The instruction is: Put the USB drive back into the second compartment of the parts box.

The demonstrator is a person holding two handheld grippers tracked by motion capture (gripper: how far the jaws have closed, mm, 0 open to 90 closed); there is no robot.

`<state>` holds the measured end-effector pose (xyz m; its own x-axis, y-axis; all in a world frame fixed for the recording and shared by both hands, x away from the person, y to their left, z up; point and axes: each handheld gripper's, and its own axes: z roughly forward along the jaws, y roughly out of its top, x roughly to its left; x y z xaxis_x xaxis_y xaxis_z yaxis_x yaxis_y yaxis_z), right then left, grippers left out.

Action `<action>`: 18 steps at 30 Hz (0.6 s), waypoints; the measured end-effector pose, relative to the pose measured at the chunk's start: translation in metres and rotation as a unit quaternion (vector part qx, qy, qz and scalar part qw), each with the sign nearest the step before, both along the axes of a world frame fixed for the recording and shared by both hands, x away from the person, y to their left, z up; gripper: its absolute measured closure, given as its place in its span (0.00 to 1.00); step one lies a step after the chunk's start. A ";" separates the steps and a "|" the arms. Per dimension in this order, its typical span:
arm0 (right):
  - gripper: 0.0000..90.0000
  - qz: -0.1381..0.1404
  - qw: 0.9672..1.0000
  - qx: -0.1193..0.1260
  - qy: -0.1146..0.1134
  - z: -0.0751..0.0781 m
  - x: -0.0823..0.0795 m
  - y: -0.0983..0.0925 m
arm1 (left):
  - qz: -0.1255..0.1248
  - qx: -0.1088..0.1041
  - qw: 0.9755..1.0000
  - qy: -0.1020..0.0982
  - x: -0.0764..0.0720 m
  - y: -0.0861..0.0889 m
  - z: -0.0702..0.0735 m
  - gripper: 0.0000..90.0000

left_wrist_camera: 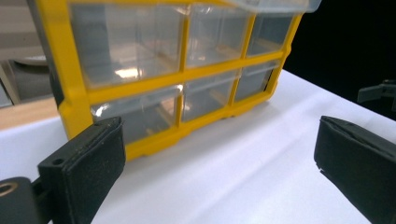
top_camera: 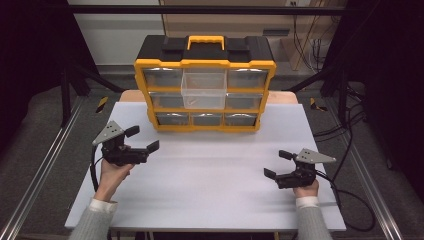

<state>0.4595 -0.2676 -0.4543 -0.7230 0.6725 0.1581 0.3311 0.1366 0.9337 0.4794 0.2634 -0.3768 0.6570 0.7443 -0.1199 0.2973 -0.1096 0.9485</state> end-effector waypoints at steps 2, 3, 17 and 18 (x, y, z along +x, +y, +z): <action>0.03 0.000 1.000 0.000 0.000 0.000 0.000 0.000 | 0.000 0.004 1.000 0.007 0.000 0.004 -0.009 0.02; 0.03 0.000 1.000 -0.001 0.000 0.000 0.000 0.000 | 0.001 0.009 1.000 0.009 -0.001 0.006 -0.013 0.02; 0.03 0.000 1.000 -0.005 0.000 -0.001 0.000 0.001 | 0.024 0.021 0.999 0.019 -0.015 0.030 -0.049 0.03; 0.03 0.001 1.000 -0.005 0.000 -0.001 0.001 0.001 | 0.024 0.022 0.999 0.019 -0.016 0.031 -0.051 0.03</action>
